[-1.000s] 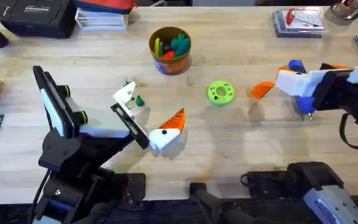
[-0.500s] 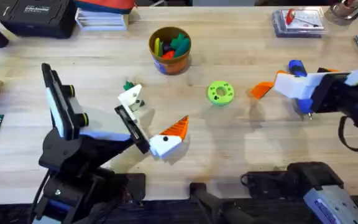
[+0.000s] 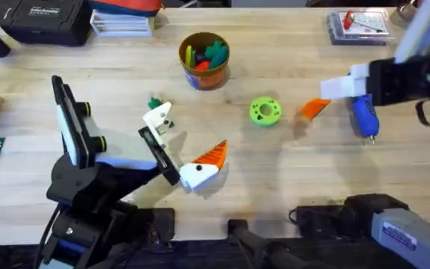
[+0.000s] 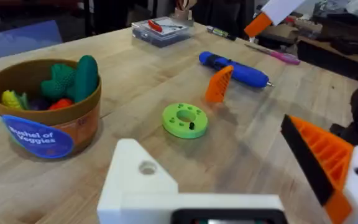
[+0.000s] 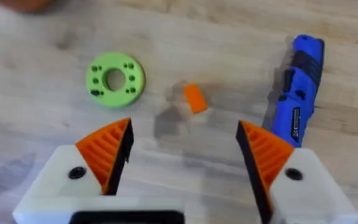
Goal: Pick up the gripper from the table and insert it into the empty holder that is missing its gripper. Then pick up a screw, insert it into the mounting hole, and use the screwdriver to tighten it. Finally, clean up the table by picking up the vegetable and placing it into the bucket.
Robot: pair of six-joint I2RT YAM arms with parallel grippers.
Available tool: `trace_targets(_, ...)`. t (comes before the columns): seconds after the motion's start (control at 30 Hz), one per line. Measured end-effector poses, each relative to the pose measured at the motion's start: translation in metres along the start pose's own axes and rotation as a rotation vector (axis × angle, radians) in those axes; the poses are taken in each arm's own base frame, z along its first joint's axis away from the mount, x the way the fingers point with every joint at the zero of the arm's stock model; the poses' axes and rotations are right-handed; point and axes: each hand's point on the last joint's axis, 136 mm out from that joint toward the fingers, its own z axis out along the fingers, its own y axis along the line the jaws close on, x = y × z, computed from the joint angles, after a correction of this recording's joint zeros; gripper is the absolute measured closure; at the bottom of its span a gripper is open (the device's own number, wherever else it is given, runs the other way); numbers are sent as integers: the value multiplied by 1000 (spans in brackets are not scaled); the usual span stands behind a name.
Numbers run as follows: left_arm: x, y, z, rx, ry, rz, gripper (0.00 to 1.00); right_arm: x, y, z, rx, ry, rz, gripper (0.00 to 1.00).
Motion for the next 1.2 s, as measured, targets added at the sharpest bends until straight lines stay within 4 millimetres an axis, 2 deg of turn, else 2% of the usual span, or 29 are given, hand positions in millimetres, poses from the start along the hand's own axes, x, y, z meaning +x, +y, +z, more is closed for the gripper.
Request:
trace_targets(0.3,0,0,0,0,0,-2,14,25,-1,54,-53,296,-121,8)
trace_targets(0.47,0,0,0,0,0,-3,13,27,-4,84,-72,366,-170,8)
trace_targets(0.67,0,0,0,0,0,-3,14,28,-11,103,-60,403,-228,8)
trace_targets(0.83,0,0,0,0,0,-3,14,25,-12,110,-57,394,-249,31)
trace_targets(0.87,0,0,0,0,0,-3,13,25,-12,111,-57,393,-252,49)
trace_targets(0.9,0,0,0,0,0,-3,13,26,-13,113,-57,405,-255,153)
trace_targets(1.07,0,0,0,0,0,-3,13,37,-13,117,-67,460,-253,281)
trace_targets(1.2,0,0,0,0,0,-3,14,37,-13,119,-67,462,-255,524)
